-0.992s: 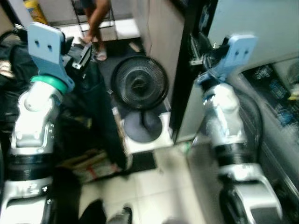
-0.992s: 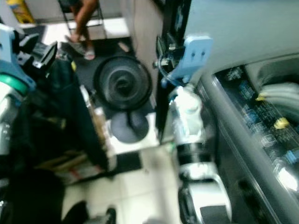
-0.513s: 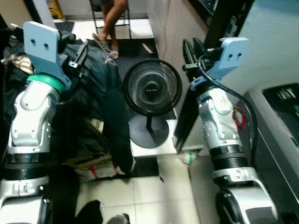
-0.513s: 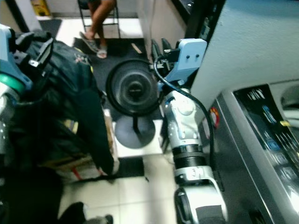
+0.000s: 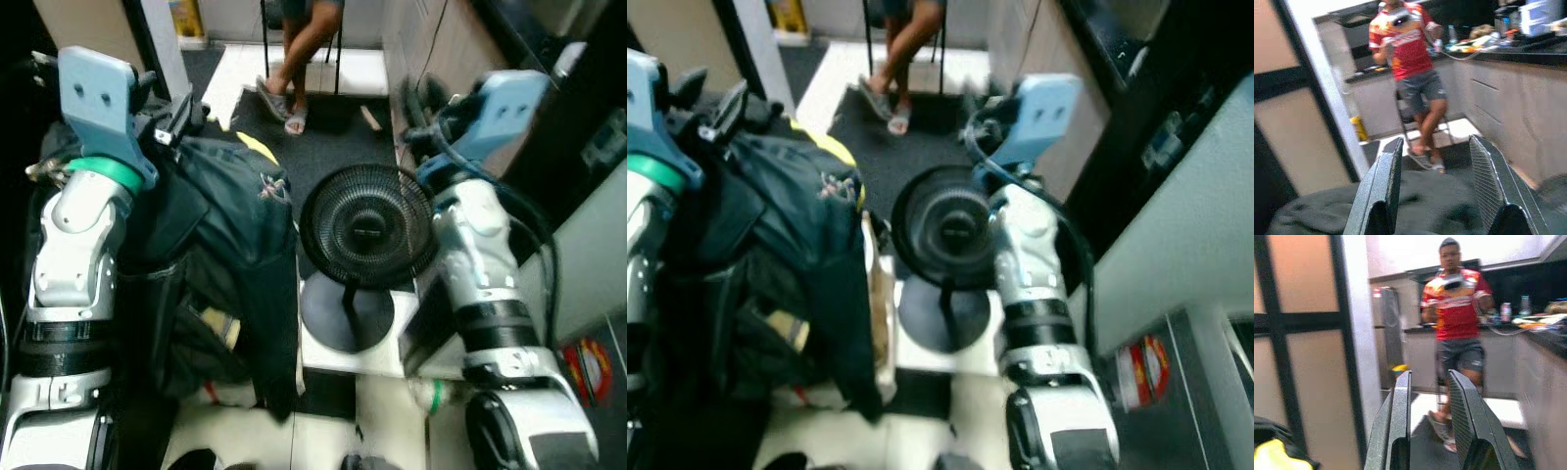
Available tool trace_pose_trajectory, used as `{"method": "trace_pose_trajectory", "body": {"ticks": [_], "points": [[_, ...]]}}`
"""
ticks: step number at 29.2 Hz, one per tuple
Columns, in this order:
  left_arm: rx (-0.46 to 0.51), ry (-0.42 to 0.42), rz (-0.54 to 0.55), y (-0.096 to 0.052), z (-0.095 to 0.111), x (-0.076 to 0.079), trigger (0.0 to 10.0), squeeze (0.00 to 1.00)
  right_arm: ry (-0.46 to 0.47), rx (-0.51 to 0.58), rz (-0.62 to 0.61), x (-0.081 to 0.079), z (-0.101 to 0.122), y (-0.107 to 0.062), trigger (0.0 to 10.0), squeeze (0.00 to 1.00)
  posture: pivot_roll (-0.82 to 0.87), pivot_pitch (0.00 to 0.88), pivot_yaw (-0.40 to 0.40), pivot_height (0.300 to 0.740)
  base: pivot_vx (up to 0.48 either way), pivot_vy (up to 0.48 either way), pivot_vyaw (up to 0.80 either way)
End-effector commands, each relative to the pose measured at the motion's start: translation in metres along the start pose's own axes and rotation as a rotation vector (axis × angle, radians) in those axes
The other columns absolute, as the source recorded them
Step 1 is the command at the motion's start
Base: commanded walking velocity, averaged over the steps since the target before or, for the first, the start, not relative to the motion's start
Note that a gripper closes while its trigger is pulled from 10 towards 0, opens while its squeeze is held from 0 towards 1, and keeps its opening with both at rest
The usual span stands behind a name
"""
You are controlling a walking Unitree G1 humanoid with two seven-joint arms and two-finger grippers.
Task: Clothes washing
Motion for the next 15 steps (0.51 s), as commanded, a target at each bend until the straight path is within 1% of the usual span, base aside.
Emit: {"method": "trace_pose_trajectory", "body": {"ticks": [1,5,6,7,8,10,11,13,14,15], "points": [[-0.021,0.000,0.012,-0.002,-0.004,-0.004,10.0,0.00,0.013,-0.015,0.023,-0.010,-0.005,0.000,10.0,0.00,0.13,0.037,0.044,0.740,0.000,0.000,0.00],[-0.024,-0.002,0.011,-0.002,-0.004,-0.004,10.0,0.00,0.016,-0.010,0.027,-0.011,-0.004,0.001,10.0,0.00,0.13,0.041,0.043,0.740,0.000,0.000,0.00],[-0.027,-0.004,0.009,-0.002,-0.004,-0.003,10.0,0.00,0.026,0.002,0.049,-0.015,-0.001,0.001,10.0,0.00,0.12,0.041,0.043,0.740,0.000,0.000,0.00],[-0.027,-0.004,0.009,-0.002,-0.004,-0.003,10.0,0.00,0.026,0.002,0.049,-0.015,-0.001,0.001,10.0,0.00,0.12,0.041,0.043,0.740,0.000,0.000,0.00],[-0.027,0.005,0.003,-0.002,-0.003,-0.003,10.0,0.00,0.021,0.027,0.085,-0.022,0.006,0.003,10.0,0.00,0.12,0.041,0.043,0.740,0.000,0.000,0.00],[-0.027,0.005,0.003,-0.002,-0.003,-0.003,10.0,0.00,0.021,0.027,0.085,-0.022,0.006,0.003,10.0,0.00,0.12,0.041,0.043,0.740,0.000,0.000,0.00],[-0.017,0.028,-0.030,-0.001,0.001,-0.005,10.0,0.00,0.011,0.053,0.122,-0.030,0.013,0.004,10.0,0.00,0.12,0.046,0.043,0.740,0.000,0.000,0.00],[-0.017,0.028,-0.030,-0.001,0.001,-0.005,10.0,0.00,0.011,0.053,0.122,-0.030,0.013,0.004,10.0,0.00,0.12,0.046,0.043,0.740,0.000,0.000,0.00],[-0.012,0.052,-0.089,-0.002,0.006,-0.006,10.0,0.00,0.001,0.074,0.155,-0.037,0.020,0.006,10.0,0.00,0.12,0.046,0.043,0.740,0.000,0.000,0.00],[-0.012,0.052,-0.089,-0.002,0.006,-0.006,10.0,0.00,0.001,0.074,0.155,-0.037,0.020,0.006,10.0,0.00,0.12,0.046,0.043,0.740,0.000,0.000,0.00]]}}
Point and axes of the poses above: a point about 5 cm out from each wrist's last joint towards the gripper, its own y axis pointing out of the wrist towards the gripper, its own z axis along the axis of the wrist's last joint, x = y × z, the point moved 4 cm from there along y, pointing out of the wrist towards the gripper, and after that the axes turned 7 degrees about y, right-handed, at the moved point
